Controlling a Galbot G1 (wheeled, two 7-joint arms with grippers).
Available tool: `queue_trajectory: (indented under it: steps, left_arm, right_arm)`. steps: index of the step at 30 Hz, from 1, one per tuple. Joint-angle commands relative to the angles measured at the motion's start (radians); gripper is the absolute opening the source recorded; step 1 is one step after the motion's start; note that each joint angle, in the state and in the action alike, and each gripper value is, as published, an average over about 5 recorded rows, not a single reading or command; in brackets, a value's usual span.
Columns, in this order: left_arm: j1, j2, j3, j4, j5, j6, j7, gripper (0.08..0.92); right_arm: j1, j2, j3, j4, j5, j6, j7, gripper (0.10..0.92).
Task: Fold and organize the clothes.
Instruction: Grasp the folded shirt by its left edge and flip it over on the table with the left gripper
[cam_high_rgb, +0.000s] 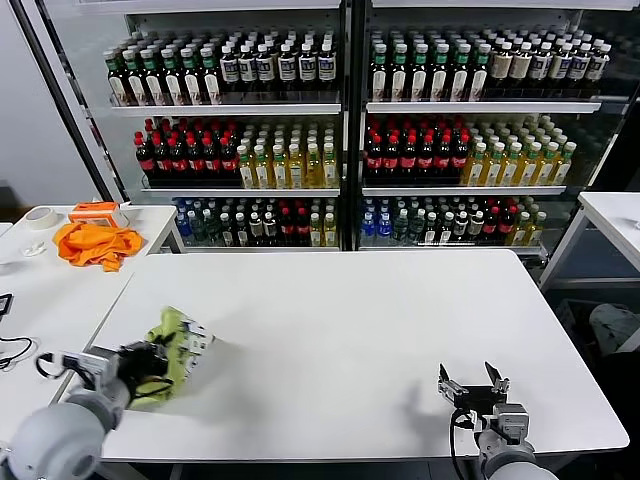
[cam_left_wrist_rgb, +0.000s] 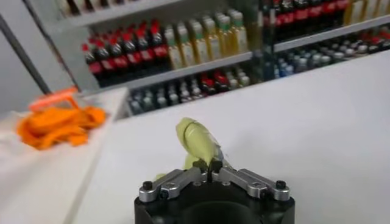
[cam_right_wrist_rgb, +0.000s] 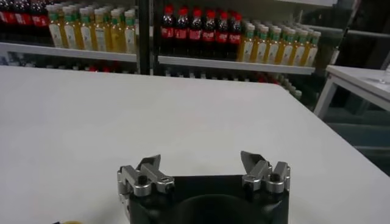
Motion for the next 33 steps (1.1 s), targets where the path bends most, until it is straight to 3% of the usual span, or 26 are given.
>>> queue_trajectory:
  steps: [1,8,21,30,33]
  left_arm:
    - [-0.166,-0.225,0.233,-0.002,0.056,-0.002,-0.01,0.091]
    - [-0.267,-0.283,0.268,0.049,0.017,-0.003,-0.041,0.091]
    - [-0.45,-0.413,0.375,0.195,-0.088,-0.006,-0.022,0.098]
    - [-0.564,-0.547,0.463,0.281,-0.135,-0.083,0.022,0.322]
    - [-0.574,-0.56,0.44,0.273,-0.117,-0.114,0.047,0.409]
  right_arm:
    - [0.0,0.027,-0.023,0.003,-0.036,-0.004,0.002,0.823]
    - [-0.012,0.065,-0.039,0.017,-0.084,-0.009,0.003,0.823]
    - [-0.003,0.053,-0.008,0.016,-0.073,-0.012,0.0,0.823]
    - [0.013,0.01,0.032,0.046,-0.069,0.036,-0.108,0.823]
    - [0.015,0.002,0.029,0.052,-0.065,0.053,-0.137,0.823]
